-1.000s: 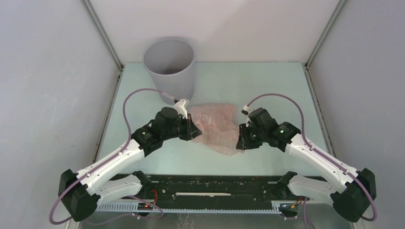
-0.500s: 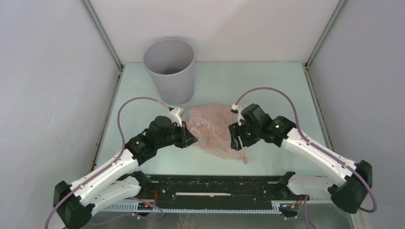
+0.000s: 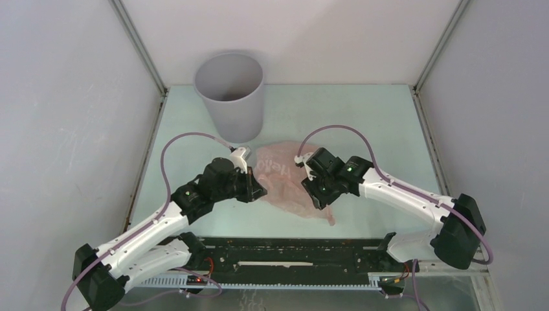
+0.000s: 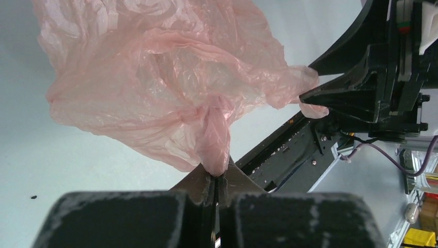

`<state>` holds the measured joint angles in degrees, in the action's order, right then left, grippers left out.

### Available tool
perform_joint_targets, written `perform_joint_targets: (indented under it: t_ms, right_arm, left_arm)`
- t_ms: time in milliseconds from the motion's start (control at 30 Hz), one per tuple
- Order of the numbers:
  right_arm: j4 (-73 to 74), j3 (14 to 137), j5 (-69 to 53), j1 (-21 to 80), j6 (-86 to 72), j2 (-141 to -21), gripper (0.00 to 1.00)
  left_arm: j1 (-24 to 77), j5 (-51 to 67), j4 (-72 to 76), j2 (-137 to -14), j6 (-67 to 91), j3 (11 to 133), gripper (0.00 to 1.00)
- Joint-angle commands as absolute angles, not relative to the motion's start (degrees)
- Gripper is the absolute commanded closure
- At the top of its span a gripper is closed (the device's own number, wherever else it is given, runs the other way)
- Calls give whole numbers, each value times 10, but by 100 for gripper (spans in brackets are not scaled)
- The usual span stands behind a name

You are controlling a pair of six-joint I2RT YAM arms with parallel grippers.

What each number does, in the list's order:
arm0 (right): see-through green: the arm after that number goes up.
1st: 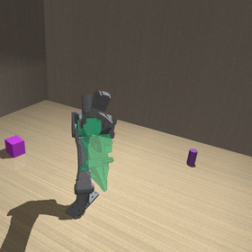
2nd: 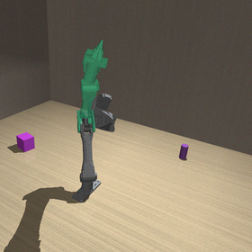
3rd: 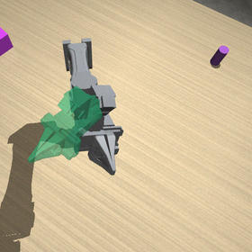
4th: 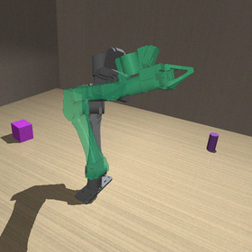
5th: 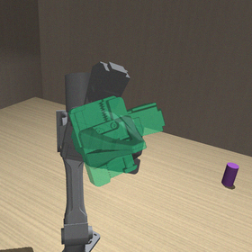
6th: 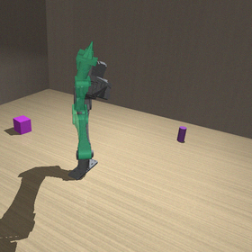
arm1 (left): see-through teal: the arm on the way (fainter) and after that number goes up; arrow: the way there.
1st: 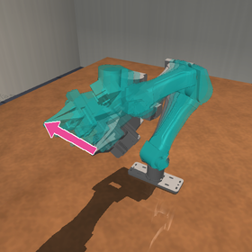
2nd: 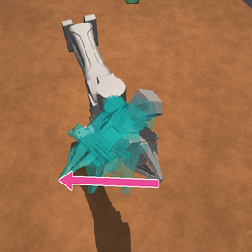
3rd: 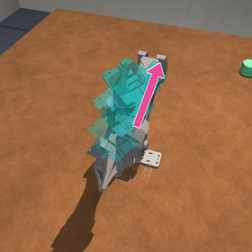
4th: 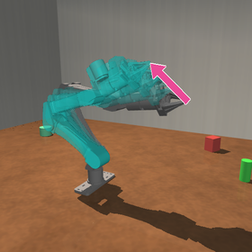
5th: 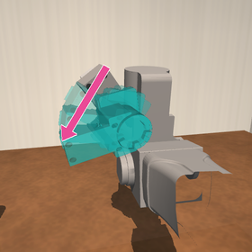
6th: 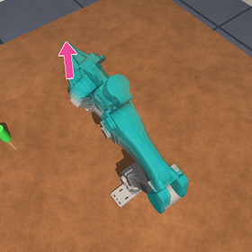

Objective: Put the trash bags into the trash bin

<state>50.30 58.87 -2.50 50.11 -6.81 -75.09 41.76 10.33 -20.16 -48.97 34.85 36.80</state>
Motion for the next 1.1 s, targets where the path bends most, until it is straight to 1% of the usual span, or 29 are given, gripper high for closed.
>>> perform_joint_targets:
  t_ms: [0, 33, 67, 133, 167, 200, 300, 333, 467, 533, 633, 700, 767, 833, 867, 900, 933, 1000, 1067]
  right_arm:
    - [495, 616, 34, 504, -89, -760, 45]
    - [495, 614, 32, 504, -91, -764, 42]
    - [495, 613, 29, 504, -94, -768, 41]
    - [495, 611, 14, 504, -99, -772, 41]
    - [490, 607, 7, 503, -102, -771, 43]
    - [482, 604, -9, 504, -107, -769, 48]
    - [467, 602, -4, 502, -130, -754, 71]
    - [465, 604, -1, 500, -138, -746, 74]
    - [482, 637, -17, 443, -169, -695, 79]
    - [497, 642, 35, 404, -188, -663, 79]
    - [531, 642, 105, 341, -195, -642, 75]
    - [548, 643, 107, 317, -192, -647, 71]
    - [559, 643, 87, 318, -192, -656, 65]
    - [549, 634, 33, 324, -197, -660, 58]
    - [534, 625, -4, 325, -198, -655, 53]
    - [508, 610, -59, 322, -201, -648, 46]
    - [480, 594, -112, 314, -207, -642, 43]
    - [434, 568, -186, 297, -231, -633, 42]
    - [401, 542, -215, 284, -250, -627, 39]
  left_arm:
    - [416, 107, -216, -488, 325, 360, 100]
    - [417, 107, -221, -485, 321, 360, 100]
    - [417, 105, -226, -482, 317, 359, 100]
    - [417, 102, -237, -474, 313, 358, 100]
    - [417, 101, -239, -471, 312, 358, 100]
    - [417, 100, -242, -468, 311, 357, 100]
    - [417, 91, -247, -462, 309, 351, 100]
    - [417, 85, -250, -460, 309, 349, 100]
    - [416, 53, -265, -448, 311, 337, 100]
    - [416, 24, -279, -439, 317, 331, 100]
    - [416, -44, -308, -425, 335, 331, 100]
    - [414, -68, -319, -422, 342, 336, 100]
    - [410, -77, -322, -422, 343, 345, 100]
    - [405, -74, -321, -425, 342, 354, 100]
    - [404, -71, -317, -428, 340, 358, 100]
    - [403, -67, -314, -430, 337, 361, 100]
    - [402, -63, -312, -432, 335, 363, 100]
    - [401, -55, -308, -436, 332, 368, 100]
    - [400, -47, -302, -440, 329, 371, 100]
